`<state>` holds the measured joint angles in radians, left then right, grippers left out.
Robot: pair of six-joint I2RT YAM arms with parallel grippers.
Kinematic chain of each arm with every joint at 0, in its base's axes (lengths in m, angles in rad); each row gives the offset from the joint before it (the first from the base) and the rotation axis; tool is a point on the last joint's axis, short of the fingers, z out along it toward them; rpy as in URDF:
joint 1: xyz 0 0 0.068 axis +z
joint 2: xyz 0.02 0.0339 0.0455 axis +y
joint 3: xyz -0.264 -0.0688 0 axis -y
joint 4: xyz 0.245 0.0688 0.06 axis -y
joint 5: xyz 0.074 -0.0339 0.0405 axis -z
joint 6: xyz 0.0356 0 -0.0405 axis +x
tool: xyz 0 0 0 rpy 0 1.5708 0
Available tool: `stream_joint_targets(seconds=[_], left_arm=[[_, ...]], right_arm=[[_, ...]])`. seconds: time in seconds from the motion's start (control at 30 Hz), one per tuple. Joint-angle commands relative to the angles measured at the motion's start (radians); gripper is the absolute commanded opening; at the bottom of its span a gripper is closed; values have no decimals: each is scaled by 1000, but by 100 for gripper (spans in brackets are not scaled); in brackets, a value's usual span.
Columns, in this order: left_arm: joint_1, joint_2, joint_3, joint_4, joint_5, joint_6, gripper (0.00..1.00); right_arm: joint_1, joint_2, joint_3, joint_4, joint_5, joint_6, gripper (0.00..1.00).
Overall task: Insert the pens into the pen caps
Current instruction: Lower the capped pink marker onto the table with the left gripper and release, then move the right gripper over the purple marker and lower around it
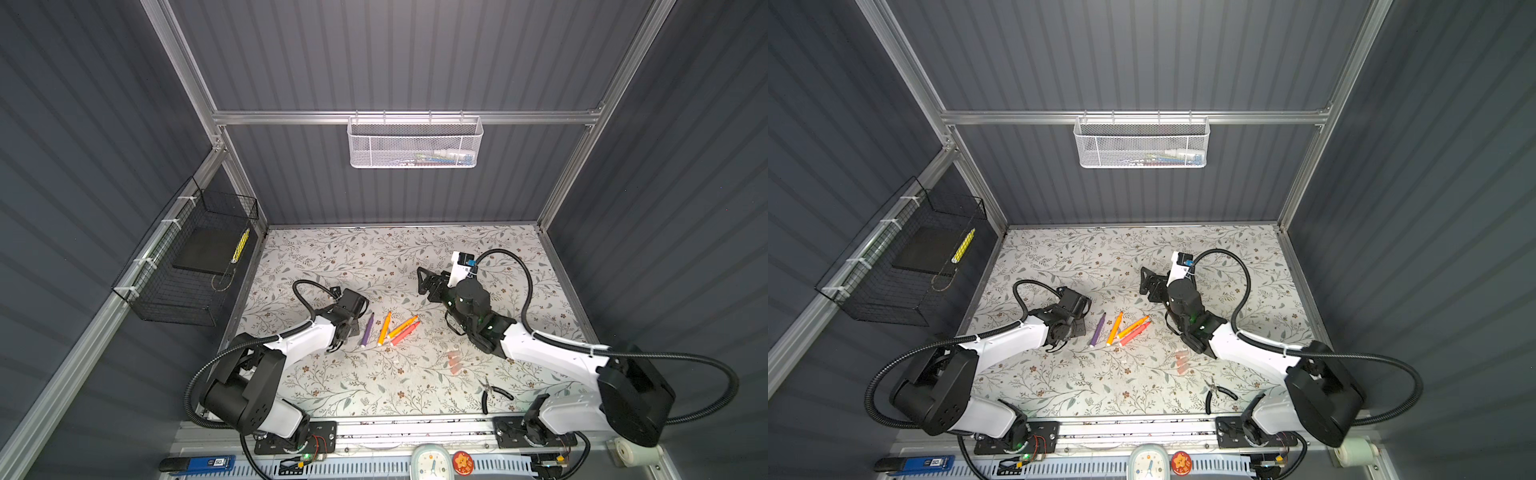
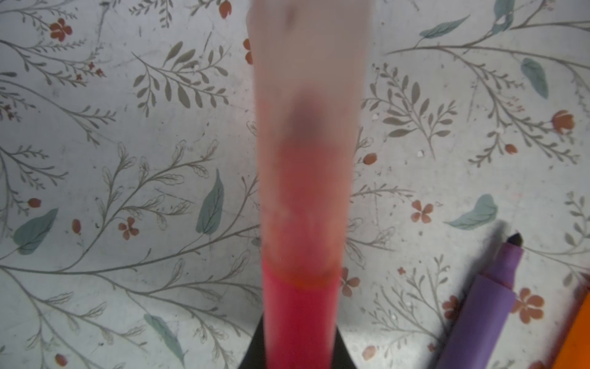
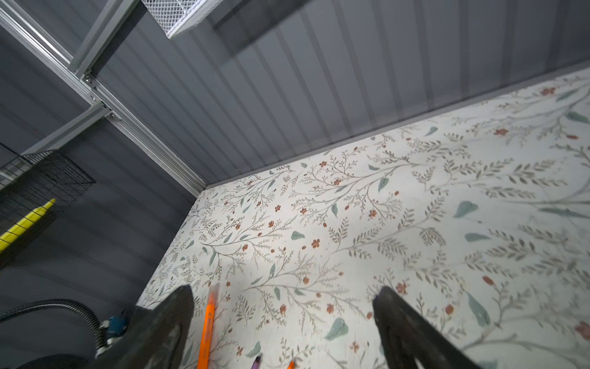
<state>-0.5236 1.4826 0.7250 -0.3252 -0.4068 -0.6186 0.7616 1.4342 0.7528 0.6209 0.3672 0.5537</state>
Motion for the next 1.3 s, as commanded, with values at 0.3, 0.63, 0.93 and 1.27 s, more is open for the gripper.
stream_joint_targets(seconds=[0.3, 0.63, 0.93, 1.27], left_arm=[[30, -105, -47, -7, -11, -35, 62], [30, -317, -104, 14, -8, -12, 72], [33, -485, -101, -112, -149, -33, 75], [34, -617, -99, -211, -223, -88, 77]], right_arm=[[-38, 499, 416, 434, -130, -445, 99], [-34, 660, 469, 613, -350, -829, 99], [-11, 777, 635, 329, -629, -1137, 99], [9, 892, 684, 263, -670, -1444, 99]])
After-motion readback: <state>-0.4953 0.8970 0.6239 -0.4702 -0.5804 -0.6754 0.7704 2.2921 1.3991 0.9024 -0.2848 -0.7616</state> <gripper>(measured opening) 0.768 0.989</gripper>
